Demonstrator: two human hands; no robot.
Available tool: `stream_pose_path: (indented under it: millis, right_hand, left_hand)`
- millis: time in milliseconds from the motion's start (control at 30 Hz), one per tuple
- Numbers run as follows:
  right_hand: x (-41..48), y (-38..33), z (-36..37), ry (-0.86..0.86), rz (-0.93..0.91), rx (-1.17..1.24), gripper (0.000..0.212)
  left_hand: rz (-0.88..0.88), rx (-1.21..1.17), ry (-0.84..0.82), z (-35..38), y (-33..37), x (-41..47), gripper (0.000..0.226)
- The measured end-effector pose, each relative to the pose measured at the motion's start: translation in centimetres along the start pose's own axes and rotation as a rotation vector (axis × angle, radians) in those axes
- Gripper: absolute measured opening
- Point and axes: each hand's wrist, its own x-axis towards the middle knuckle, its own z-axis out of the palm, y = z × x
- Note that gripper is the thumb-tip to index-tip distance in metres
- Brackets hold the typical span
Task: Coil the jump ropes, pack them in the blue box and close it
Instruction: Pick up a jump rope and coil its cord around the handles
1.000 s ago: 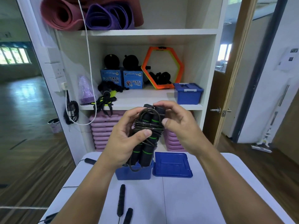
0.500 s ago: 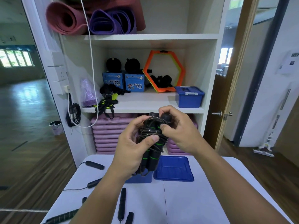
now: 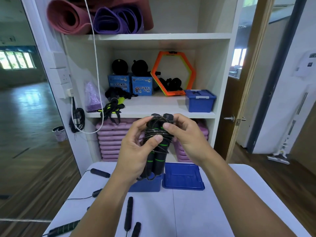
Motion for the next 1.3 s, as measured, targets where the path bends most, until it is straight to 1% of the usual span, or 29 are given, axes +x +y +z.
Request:
stream_pose_path:
  millis: [67, 133, 367, 467, 567, 667, 833, 1000, 1067, 1133, 1200, 1300]
  right_hand:
    - [0.1, 0.9, 0.5, 0.072, 0.014, 0.088, 0.023]
    - [0.2, 1.4, 0.8, 0.09, 0.03, 0.111, 0.029]
    - [0.9, 3.9, 1.8, 0.171, 0.181, 0.225, 0.029]
    - [0.4, 5.2, 2.3, 0.222, 0.302, 0.265, 0.027]
    - [-0.5, 6.9, 3.4, 0.219, 0.377, 0.215, 0.024]
    - [-0.9, 8.6, 4.6, 0.204, 0.42, 0.225, 0.025]
    - [-0.5, 10.7, 6.0, 0.27, 0.516, 0.36, 0.02]
    - [0.5, 13.6, 7.2, 0.35, 0.607, 0.381, 0.02]
    - [1.0, 14.5, 7.6, 0.358, 0.623, 0.38, 0.018]
    - [1.4, 15.3, 7.8, 0.34, 0.616, 0.39, 0.016]
    - [1.8, 16.3, 7.7, 0.316, 0.609, 0.38, 0.023]
    - [2.7, 18.6, 7.2, 0.352, 0.637, 0.34, 0.033]
  left_hand:
    - [-0.039, 0.001, 0.002, -0.4, -0.2, 0.4, 0.047]
    - [-0.089, -0.002, -0.018, -0.7, -0.3, 0.8, 0.048]
    - [-0.271, -0.013, -0.028, -1.8, -2.1, 1.8, 0.045]
    - [-0.377, -0.069, 0.046, -2.4, -3.6, 2.2, 0.042]
    - [-0.51, -0.139, 0.138, -2.9, -5.1, 2.5, 0.028]
    - [-0.619, -0.136, 0.163, -3.5, -6.5, 2.5, 0.018]
    - [-0.633, -0.169, 0.12, -6.1, -8.6, 1.9, 0.018]
    - [-0.661, -0.077, 0.053, -9.3, -10.8, 1.7, 0.025]
    - [-0.678, -0.016, 0.063, -10.4, -11.9, 1.8, 0.022]
    - [-0.697, 0.031, 0.118, -11.3, -13.1, 2.1, 0.015]
    - [-0.726, 0.075, 0.157, -11.9, -14.4, 2.4, 0.015]
    - [-0.79, 0.131, 0.146, -12.3, -16.5, 2.9, 0.017]
